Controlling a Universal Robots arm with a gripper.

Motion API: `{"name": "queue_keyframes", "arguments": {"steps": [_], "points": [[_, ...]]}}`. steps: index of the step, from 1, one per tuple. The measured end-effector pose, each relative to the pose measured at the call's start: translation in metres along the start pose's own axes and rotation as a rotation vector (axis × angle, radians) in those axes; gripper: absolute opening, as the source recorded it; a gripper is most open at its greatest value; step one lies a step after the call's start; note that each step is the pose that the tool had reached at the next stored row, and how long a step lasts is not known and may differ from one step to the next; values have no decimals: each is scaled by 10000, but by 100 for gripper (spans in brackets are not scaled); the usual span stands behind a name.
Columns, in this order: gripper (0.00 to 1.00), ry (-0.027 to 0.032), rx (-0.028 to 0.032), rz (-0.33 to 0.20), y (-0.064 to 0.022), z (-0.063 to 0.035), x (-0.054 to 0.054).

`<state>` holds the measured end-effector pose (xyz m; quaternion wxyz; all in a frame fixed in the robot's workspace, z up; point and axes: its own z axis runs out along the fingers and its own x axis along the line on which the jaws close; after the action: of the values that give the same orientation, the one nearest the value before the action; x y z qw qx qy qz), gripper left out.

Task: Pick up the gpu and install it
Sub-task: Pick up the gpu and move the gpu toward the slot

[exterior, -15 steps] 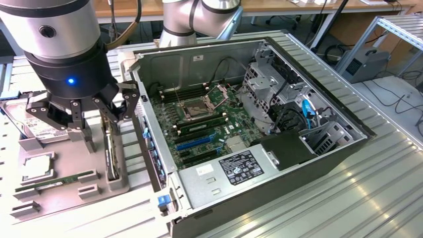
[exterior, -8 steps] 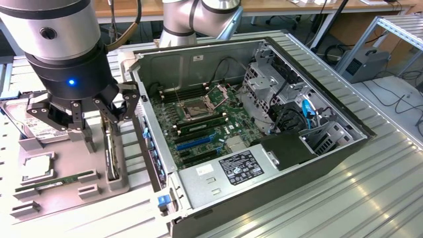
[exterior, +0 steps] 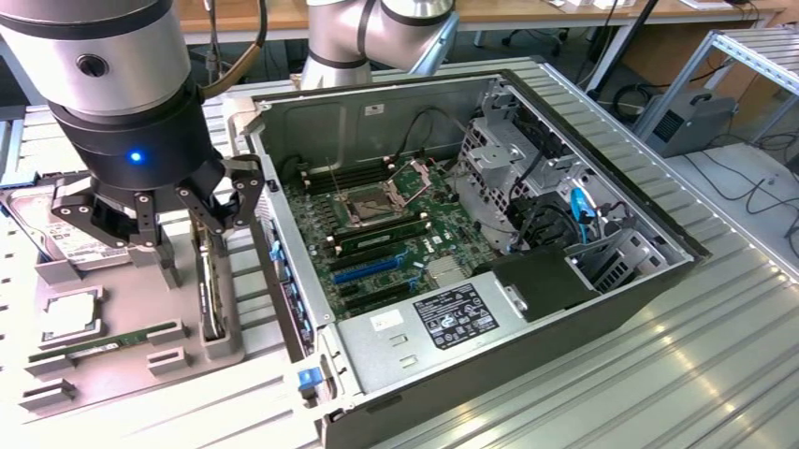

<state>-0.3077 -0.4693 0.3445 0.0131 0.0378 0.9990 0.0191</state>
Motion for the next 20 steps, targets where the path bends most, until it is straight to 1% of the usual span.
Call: {"name": "queue_keyframes", "arguments": {"steps": [20], "points": [[50,-1,0,0,-2,48,1]]}}
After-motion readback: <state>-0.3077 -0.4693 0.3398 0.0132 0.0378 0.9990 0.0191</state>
